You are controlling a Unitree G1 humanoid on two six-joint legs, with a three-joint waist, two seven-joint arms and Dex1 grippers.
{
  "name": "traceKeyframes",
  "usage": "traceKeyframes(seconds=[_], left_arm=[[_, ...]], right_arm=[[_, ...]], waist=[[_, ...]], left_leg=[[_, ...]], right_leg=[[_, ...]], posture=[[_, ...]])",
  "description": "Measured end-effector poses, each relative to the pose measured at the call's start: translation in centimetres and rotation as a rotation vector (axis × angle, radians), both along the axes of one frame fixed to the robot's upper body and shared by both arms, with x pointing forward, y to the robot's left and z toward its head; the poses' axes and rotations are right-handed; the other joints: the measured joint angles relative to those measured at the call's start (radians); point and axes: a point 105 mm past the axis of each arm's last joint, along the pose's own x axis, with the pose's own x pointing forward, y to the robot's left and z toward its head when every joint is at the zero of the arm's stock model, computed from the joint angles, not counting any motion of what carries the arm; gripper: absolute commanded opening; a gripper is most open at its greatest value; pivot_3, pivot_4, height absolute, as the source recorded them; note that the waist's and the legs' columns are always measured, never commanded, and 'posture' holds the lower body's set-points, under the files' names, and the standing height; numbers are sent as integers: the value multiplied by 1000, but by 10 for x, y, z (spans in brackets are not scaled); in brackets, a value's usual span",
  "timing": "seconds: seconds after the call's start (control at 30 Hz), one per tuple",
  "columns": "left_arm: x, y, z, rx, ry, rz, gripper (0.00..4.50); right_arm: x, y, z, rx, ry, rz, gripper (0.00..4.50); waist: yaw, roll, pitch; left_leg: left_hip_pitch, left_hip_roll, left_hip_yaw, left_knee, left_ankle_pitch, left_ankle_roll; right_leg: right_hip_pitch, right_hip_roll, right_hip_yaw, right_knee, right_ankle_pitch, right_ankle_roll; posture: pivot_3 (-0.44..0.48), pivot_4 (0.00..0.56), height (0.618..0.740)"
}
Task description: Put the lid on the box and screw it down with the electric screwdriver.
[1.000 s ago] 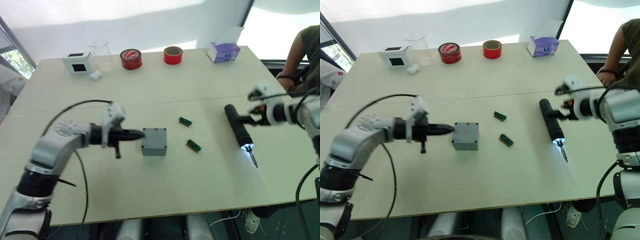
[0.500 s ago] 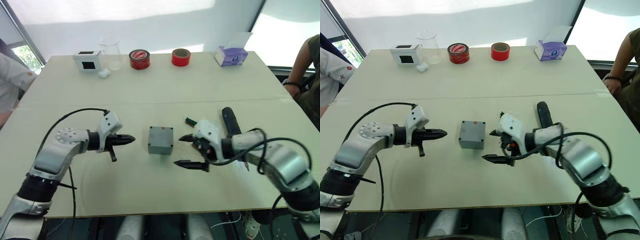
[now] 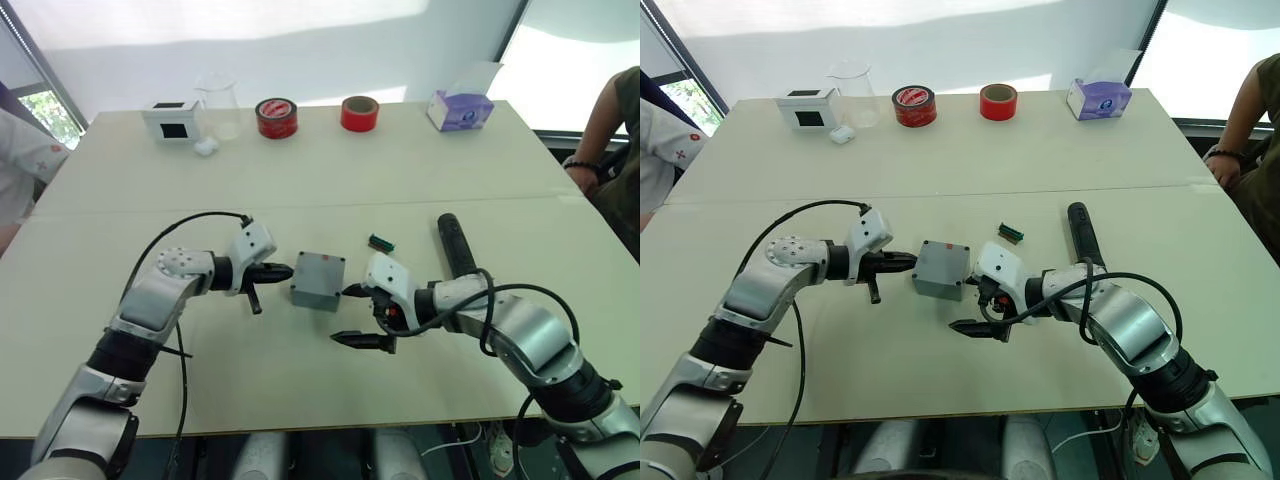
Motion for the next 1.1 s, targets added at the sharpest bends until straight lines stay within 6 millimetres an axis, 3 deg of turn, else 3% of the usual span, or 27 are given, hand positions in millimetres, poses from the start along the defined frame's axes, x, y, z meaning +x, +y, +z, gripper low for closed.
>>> traceKeyframes(seconds=[0.17,0.27,0.33,0.47,0.6,0.77,0.93,1.1], left_arm=[[15,-1,4,27,-55,6,0],[18,17,8,52,-73,48,0],[6,30,3,67,-41,60,0],[-17,22,-8,41,37,6,0],[-35,11,-8,7,84,-31,0],[-35,6,-12,5,78,5,0],[-29,6,-10,11,52,42,0],[-39,16,-8,48,66,25,0]], right_arm=[[-9,6,6,13,-8,35,4424],[-1,-13,15,-20,-61,-9,4424],[18,-30,20,-55,-122,-71,4424],[37,-42,16,-83,-163,-102,4424],[49,-35,11,-68,-178,-60,4424],[56,-20,9,-72,-214,21,4424],[37,-1,2,-61,-189,132,4424],[35,-2,-3,-74,-186,138,4424]], waist=[[0,0,0],[-5,0,0],[-11,0,0],[-8,0,0],[-4,0,0],[-3,0,0],[-2,0,0],[-6,0,0]], left_leg=[[0,0,0,0,0,0],[0,0,0,0,0,1],[0,1,1,0,0,1],[0,1,1,0,0,1],[0,1,1,0,0,1],[0,1,1,0,0,0],[0,1,1,0,2,-4],[0,1,0,0,2,-4]], right_leg=[[0,0,0,0,0,0],[0,0,0,0,0,0],[0,0,0,0,0,0],[0,0,0,0,0,0],[0,0,0,0,0,0],[0,0,0,0,0,0],[0,1,0,0,0,0],[-1,0,0,0,0,0]], posture=[[0,150,740],[0,150,740],[0,150,740],[0,150,740],[0,150,740],[0,150,740],[0,150,740],[0,150,740]])
